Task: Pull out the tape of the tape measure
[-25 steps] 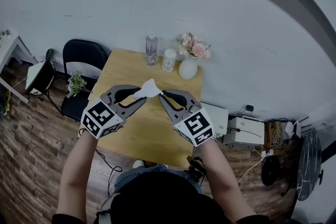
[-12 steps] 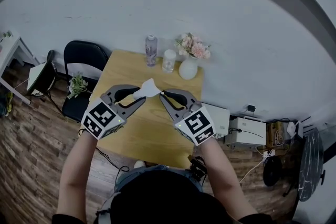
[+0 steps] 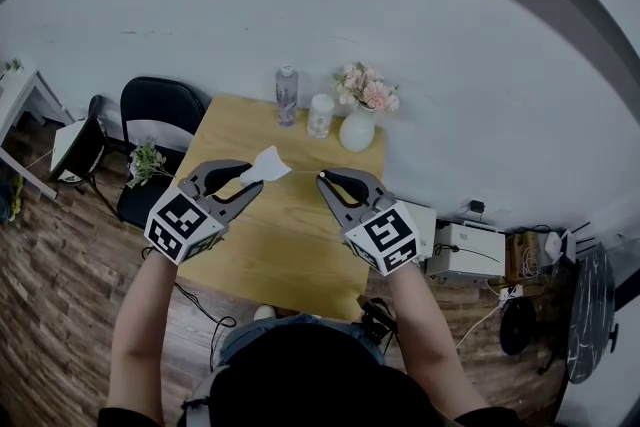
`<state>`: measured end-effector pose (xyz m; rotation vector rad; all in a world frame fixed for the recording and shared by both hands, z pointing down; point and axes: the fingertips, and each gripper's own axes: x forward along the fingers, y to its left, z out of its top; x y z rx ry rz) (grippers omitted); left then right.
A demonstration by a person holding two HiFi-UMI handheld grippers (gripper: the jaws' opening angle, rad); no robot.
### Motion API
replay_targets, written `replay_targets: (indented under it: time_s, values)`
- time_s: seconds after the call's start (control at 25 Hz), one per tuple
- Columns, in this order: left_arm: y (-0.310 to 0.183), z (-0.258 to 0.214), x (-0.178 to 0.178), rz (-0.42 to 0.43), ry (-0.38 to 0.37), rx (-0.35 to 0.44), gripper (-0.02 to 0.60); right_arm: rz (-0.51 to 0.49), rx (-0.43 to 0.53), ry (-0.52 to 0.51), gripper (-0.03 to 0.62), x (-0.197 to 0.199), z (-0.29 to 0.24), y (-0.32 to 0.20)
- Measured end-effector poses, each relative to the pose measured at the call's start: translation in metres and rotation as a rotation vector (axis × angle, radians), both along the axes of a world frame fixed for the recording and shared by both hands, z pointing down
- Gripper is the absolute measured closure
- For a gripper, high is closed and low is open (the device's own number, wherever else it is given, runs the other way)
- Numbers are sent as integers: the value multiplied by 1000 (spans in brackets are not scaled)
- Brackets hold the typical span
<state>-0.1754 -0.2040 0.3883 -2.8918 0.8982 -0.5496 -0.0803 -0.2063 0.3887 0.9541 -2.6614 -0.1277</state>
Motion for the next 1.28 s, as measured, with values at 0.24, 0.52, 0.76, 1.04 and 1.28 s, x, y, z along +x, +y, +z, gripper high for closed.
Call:
replay_targets:
  time_s: [0.24,0.52,0.76,1.04,1.28]
  values:
    - [0,-6,-15,-33,22,-13,445,38,-21,-45,551,22,-6,-1]
    - [1,-2,-20,-59,0,-31,445,47,-20,-21,551,22,-4,6]
    - [-1,-1,-36,-122,26,-85,445,110,-29,-26,551,44,-4,8]
    - [-1,5,-48,-171,-26,-73,445,178,-36,-33,551,68,-7,7]
    - [-2,1,-69,-219,35,-92,445,243,-52,-76,551,95,-8,11]
